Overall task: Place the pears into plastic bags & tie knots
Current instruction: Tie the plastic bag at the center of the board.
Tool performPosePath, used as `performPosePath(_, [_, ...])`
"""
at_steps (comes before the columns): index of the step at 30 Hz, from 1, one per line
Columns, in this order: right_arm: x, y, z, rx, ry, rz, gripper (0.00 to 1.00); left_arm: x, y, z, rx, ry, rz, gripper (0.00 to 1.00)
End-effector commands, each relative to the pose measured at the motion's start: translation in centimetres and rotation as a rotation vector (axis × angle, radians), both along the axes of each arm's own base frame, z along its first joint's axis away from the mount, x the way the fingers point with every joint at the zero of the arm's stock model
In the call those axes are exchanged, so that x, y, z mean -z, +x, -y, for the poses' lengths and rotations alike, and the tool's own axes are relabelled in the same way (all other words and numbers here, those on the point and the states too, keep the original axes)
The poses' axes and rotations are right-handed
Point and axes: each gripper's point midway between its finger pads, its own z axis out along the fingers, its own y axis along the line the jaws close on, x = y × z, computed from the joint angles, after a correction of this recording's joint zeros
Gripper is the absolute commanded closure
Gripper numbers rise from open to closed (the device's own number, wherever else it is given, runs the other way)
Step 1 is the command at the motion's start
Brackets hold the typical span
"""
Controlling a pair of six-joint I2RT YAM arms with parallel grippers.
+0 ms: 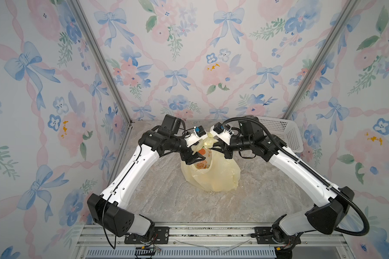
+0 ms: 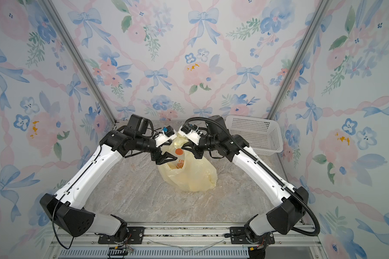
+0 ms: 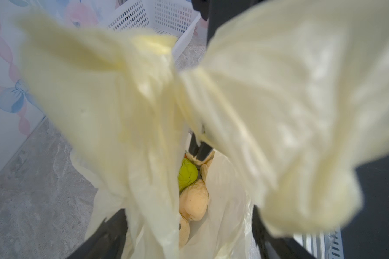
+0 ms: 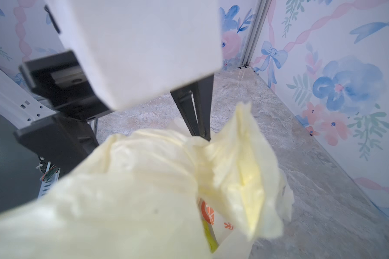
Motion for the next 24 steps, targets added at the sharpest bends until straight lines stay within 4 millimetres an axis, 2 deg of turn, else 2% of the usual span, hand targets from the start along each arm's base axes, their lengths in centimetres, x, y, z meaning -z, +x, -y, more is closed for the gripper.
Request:
performPosePath(1, [-0.4,-0.6,-0.5,-0.031,0.024,0.014,1.0,-2.0,-0.8,0.8,0.067,-0.058,0.009,0.02])
performPosePath(5, [-0.1,-1.3,-1.7,-0.081,0.04,0.003,1.0,-3.6,-0.6,1.8,0.093,-0.111,0.007,0.02])
performPosePath(9, [0.1,-1.4,-2.4,-0.092,0.046,-0.009,1.0,-3.2,-0.5,2.5,0.11,-0.117,-0.01,0.05])
performPosePath(13, [1.2,-0.5,-2.6,-0.057,0.007,-0.001,1.0,-3.0,-0.9,2.8,0.137,-0.136,-0.031,0.06])
performPosePath(18, [2.2,-0.9,-3.2,-0.091,-0.015,-0.021,1.0,-3.1,-1.2,2.7,0.144,-0.14,-0.028,0.08])
performPosePath(22, [2.0,-1.4,-3.4,-0.111,-0.008,-0.009,1.0,-2.7,-1.1,2.6,0.137,-0.129,-0.032,0.2])
performPosePath(24, [2.2,-1.5,-3.4,-0.112,-0.014,-0.008,0.98,-2.4,-1.0,2.5,0.134,-0.127,-0.039,0.35])
